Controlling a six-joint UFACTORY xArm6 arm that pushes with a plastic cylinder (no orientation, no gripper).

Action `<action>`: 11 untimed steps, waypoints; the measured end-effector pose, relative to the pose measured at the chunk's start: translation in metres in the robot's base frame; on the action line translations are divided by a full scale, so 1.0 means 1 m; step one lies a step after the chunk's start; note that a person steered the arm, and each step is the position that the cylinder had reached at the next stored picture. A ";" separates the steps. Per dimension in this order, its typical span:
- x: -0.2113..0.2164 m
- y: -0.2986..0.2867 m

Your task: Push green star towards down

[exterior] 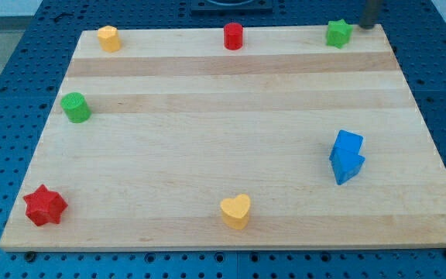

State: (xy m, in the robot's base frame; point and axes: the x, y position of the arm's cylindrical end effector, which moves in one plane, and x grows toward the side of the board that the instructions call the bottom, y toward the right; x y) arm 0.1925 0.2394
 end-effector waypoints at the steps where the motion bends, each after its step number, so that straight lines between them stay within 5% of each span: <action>1: 0.005 -0.069; 3: 0.028 -0.094; 6: 0.017 -0.044; 11: 0.133 -0.104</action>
